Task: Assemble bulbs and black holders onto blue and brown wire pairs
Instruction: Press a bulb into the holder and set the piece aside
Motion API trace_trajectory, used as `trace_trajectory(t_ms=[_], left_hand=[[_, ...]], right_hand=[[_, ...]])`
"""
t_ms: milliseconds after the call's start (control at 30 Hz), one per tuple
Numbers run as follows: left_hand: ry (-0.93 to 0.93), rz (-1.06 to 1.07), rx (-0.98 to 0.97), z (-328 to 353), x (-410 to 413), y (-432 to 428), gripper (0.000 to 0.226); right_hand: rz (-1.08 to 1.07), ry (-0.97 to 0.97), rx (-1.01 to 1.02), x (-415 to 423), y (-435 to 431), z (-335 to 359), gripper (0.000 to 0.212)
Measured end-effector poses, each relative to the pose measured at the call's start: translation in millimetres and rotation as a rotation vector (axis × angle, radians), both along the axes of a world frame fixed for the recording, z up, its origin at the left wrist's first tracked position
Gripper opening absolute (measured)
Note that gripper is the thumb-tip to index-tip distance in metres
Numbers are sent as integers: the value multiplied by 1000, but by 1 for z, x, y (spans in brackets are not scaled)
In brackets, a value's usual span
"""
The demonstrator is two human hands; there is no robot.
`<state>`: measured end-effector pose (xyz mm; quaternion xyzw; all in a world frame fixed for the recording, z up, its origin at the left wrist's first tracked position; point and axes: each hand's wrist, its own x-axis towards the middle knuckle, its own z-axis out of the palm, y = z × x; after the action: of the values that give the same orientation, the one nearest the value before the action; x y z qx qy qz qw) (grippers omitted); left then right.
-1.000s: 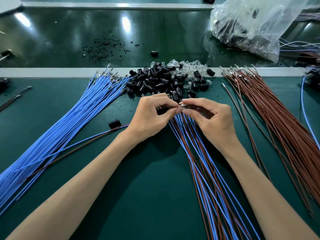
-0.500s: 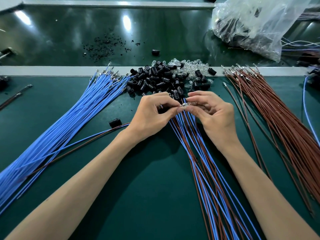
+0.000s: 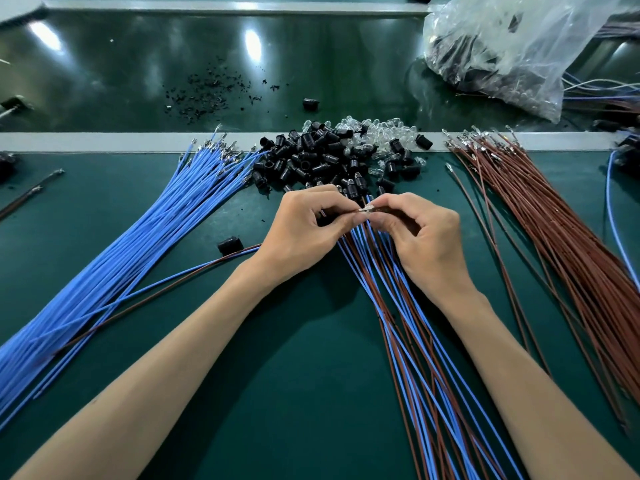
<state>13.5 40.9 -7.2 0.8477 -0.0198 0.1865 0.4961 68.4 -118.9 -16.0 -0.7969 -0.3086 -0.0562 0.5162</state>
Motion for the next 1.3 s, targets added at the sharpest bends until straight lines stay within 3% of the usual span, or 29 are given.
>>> trace_trajectory(t_ms=[167,500,733,1067,1300], left_hand=[[4,8,-47,0,0,-1,2],[-70,-9,-121,1,0,-5,8],[-43,55,-306,6,-1,-9,10],[210,-45,-318,10,0,-7,15],[312,-64,-523,13,0,-8,11]], right_hand=[[6,-129,-37,1,2,-2,11],[11,-156,-30,0,2,0,11],[-21,-149,31,-2,3,3,16],[-78,-216,97,-5,2,4,20],[-37,-286,117,-2,-1,4,16]])
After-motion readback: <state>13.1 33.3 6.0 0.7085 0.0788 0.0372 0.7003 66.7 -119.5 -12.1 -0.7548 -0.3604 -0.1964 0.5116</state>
